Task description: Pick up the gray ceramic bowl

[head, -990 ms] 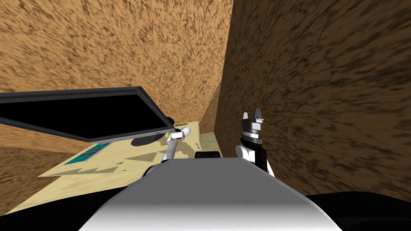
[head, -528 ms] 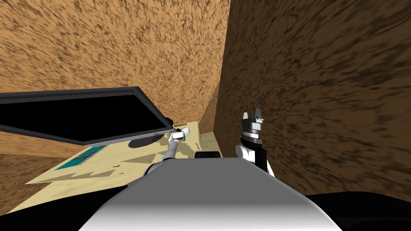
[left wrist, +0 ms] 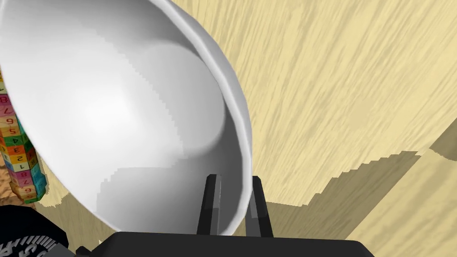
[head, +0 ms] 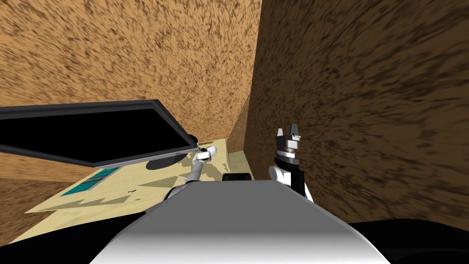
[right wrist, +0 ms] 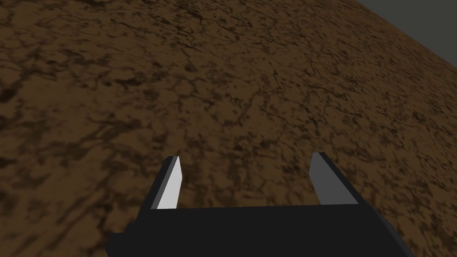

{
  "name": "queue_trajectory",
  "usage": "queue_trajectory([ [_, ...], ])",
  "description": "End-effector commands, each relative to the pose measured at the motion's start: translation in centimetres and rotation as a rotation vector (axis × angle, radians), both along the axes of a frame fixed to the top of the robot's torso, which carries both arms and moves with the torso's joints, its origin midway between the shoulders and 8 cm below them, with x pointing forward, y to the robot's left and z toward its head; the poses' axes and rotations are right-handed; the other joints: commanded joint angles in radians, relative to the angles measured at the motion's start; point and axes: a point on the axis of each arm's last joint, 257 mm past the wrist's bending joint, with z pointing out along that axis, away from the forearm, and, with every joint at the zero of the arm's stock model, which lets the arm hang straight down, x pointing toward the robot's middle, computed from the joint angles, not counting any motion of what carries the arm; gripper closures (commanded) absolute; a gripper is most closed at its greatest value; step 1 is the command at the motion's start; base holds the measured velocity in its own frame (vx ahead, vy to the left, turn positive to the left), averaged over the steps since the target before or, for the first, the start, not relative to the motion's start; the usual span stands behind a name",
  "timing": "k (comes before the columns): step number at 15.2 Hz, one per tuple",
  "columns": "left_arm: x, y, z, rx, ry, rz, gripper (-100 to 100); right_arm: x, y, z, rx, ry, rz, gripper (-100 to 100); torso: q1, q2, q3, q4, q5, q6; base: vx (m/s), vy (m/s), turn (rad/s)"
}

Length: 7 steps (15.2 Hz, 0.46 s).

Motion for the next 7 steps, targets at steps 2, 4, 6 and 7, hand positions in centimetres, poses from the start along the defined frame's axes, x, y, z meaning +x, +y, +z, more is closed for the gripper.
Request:
queue_trajectory([
  [2,0.0,0.0,0.0,0.000,0.001,-0.001,100,0.0,0.0,0.0,0.000,0.000,0.000,0,0.001,0.000,0.000,0.000,0.000,0.000,0.000,0.000,0.000],
  [4,0.2,-0.5,0.8,-0.004,0.007,-0.007,100,0.0,0.0,0.0,0.000,0.000,0.000,0,0.000,-0.001,0.000,0.001,0.000,0.000,0.010,-0.009,0.024],
  [6,0.5,-0.8,1.5,-0.004,0.006,-0.013,100,0.0,0.0,0.0,0.000,0.000,0.000,0,0.000,-0.001,0.000,0.001,0.000,0.000,0.006,-0.009,0.030],
  [7,0.4,-0.6,1.1,-0.003,0.004,-0.010,100,0.0,0.0,0.0,0.000,0.000,0.000,0,0.000,-0.001,0.000,0.001,0.000,0.000,0.000,0.000,0.000],
])
